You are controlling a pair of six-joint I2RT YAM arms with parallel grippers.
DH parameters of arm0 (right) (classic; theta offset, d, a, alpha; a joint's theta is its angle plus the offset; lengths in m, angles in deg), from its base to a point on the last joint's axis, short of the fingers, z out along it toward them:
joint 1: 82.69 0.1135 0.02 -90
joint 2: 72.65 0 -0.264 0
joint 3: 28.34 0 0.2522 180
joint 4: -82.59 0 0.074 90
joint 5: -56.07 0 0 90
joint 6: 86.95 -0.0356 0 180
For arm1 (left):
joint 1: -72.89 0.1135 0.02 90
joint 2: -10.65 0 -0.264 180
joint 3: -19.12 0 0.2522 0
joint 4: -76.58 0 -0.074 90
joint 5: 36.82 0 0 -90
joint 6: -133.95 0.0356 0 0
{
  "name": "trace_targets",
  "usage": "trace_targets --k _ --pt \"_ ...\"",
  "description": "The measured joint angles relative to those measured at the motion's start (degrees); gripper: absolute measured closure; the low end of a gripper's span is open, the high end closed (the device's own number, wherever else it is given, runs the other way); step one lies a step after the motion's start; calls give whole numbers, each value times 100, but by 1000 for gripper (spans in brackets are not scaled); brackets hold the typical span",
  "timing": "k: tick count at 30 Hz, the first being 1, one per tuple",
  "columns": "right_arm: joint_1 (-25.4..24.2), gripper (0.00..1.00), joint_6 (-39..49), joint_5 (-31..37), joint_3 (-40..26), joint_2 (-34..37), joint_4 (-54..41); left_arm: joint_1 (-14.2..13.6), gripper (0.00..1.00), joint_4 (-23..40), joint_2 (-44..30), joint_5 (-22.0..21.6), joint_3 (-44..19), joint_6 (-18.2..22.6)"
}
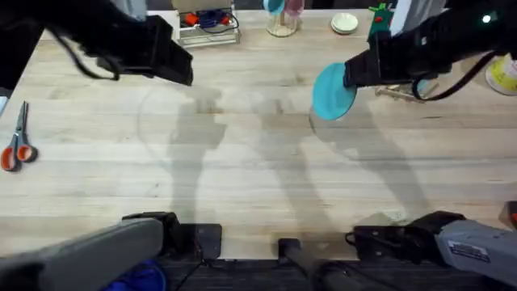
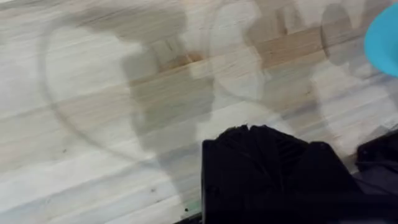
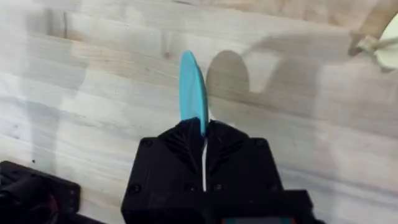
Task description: Pick up the plates from the table one by one and place each into a slot on the dish rack.
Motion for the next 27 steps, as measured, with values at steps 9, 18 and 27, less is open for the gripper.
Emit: trace_targets --k 9,18,27 --pt "0 971 397 70 -78 0 11 0 898 135 1063 -253 0 -109" --pt "0 971 588 69 -79 0 52 0 10 133 1072 -316 0 -157" --pt "0 971 711 70 -78 0 52 0 6 135 1072 -331 0 -159"
